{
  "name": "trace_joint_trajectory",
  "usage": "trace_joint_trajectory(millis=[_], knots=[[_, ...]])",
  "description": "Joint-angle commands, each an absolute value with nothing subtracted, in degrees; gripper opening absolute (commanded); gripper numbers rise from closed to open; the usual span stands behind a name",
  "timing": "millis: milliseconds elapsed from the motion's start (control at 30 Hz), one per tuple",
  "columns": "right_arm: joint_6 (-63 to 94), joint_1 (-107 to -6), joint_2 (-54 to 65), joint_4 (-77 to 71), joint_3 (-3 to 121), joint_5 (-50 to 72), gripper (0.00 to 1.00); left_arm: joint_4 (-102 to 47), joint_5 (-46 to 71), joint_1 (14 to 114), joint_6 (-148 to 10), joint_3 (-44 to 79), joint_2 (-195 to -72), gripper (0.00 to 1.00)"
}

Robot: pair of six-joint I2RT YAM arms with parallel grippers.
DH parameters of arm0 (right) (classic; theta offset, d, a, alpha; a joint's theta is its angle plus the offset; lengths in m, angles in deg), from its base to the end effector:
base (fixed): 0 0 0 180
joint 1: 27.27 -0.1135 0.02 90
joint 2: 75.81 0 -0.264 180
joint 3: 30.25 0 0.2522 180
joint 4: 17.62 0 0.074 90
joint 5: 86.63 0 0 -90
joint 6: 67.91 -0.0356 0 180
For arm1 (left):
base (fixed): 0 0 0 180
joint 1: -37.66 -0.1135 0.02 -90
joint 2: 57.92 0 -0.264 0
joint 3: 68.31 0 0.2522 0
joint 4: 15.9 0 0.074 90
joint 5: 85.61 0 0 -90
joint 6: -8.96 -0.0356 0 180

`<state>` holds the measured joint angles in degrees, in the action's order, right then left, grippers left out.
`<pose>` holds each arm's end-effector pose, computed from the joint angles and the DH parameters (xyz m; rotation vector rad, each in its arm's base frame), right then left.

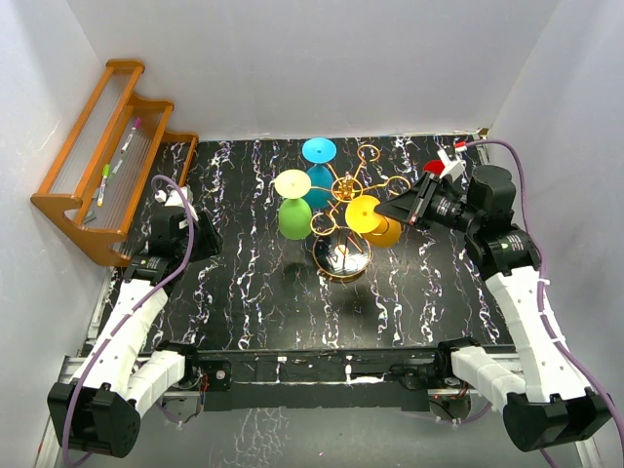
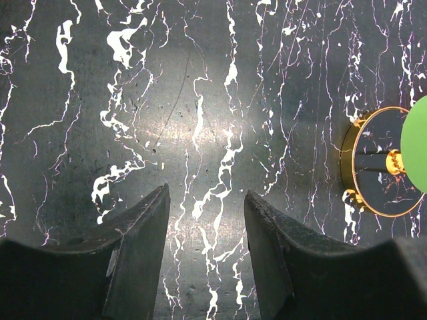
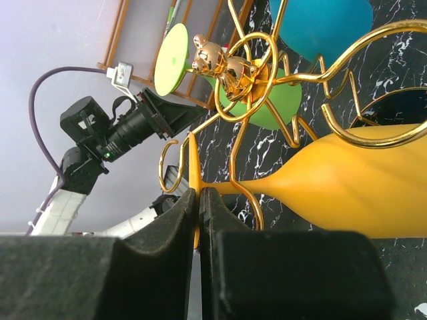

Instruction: Take the wine glass off the wine glass rack

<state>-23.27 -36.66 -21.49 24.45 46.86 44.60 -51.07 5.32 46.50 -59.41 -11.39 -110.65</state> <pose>0.1872 0.0547 0.3924 0.1085 2.0446 1.3063 0.2031 -0.0322 0.2856 -0.2275 2.1172 -0.3334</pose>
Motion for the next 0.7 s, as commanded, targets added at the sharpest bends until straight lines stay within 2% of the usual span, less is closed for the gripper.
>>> trace_joint_trajectory(millis=[0, 667], knots=[[-19.83, -37.20, -23.27, 24.77, 49.58, 46.30, 0.08, -50.54, 6.02, 46.45, -59.37, -11.72, -110.52, 0.47], [-19.83, -38.99, -17.22, 23.16, 55.02, 45.16, 0.08, -50.71, 5.58, 46.45, -59.33, -11.62, -110.74, 0.47]])
